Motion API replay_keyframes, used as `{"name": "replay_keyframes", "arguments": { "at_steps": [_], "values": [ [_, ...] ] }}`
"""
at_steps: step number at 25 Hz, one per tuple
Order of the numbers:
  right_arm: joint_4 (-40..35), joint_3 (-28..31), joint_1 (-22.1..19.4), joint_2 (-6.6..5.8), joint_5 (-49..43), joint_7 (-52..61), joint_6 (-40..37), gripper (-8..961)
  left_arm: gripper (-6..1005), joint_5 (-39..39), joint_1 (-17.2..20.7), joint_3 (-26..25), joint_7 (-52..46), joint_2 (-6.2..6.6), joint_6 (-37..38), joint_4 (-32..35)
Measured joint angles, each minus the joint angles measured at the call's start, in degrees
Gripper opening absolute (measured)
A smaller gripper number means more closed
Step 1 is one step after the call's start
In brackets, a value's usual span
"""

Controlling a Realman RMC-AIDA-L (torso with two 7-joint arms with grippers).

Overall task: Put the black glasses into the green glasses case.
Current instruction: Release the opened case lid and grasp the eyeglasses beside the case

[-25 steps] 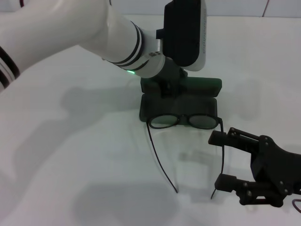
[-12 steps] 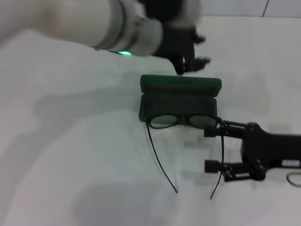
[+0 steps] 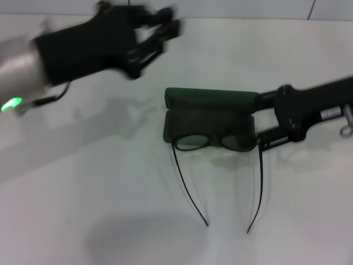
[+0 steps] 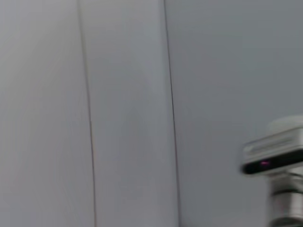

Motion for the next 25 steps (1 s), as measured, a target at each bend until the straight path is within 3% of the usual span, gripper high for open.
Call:
{"name": "replay_keyframes", "arguments": {
  "at_steps": [2, 4, 5, 6, 7, 8, 13, 15, 18, 25],
  "values": [
    [-2.1, 5.5, 2.6, 0.61, -11.7, 5.9, 1.0, 765, 316, -5.7, 0.5, -3.2, 6.1, 0.04, 6.9, -9.8],
    [-3.1, 10.7, 5.4, 2.25, -23.5, 11.3, 1.2, 765, 235, -8.5, 0.0, -6.1, 10.4, 0.06, 13.0, -18.0],
    [-3.4, 15.5, 8.7, 4.71, -35.1, 15.4, 1.0, 764, 177, -9.0, -0.5, -7.9, 12.8, 0.14, 16.5, -22.5],
    [-3.4, 15.5, 8.7, 4.71, -35.1, 15.4, 1.0, 764, 118, -9.1, -1.0, -9.7, 15.2, 0.20, 20.2, -26.6],
    [-3.4, 16.6, 9.9, 5.71, -38.9, 16.6, 0.9, 764, 60, -8.9, -1.7, -11.8, 17.9, 0.31, 23.5, -31.1],
    [-3.5, 18.1, 12.0, 7.68, -45.1, 18.5, 0.9, 764, 49, -8.8, -2.0, -12.6, 19.1, 0.36, 24.7, -33.1],
    [-3.5, 18.2, 17.5, 14.31, -58.5, 22.4, 4.1, 757, 17, -8.6, -2.5, -14.9, 24.8, 0.37, 28.2, -41.2],
    [-3.3, 14.7, 18.8, 15.20, -59.0, 24.0, 6.2, 754, 18, -8.7, -2.5, -15.0, 26.4, 0.21, 28.4, -43.3],
    [-3.5, 10.6, 19.4, 15.33, -56.9, 26.2, 8.5, 750, 18, -9.0, -2.4, -15.0, 27.3, 0.14, 28.8, -45.1],
    [-4.6, 10.1, 19.5, 15.37, -56.7, 26.7, 10.0, 563, 18, -9.0, -3.1, -15.1, 27.7, 0.16, 29.3, -46.9]
  ]
}}
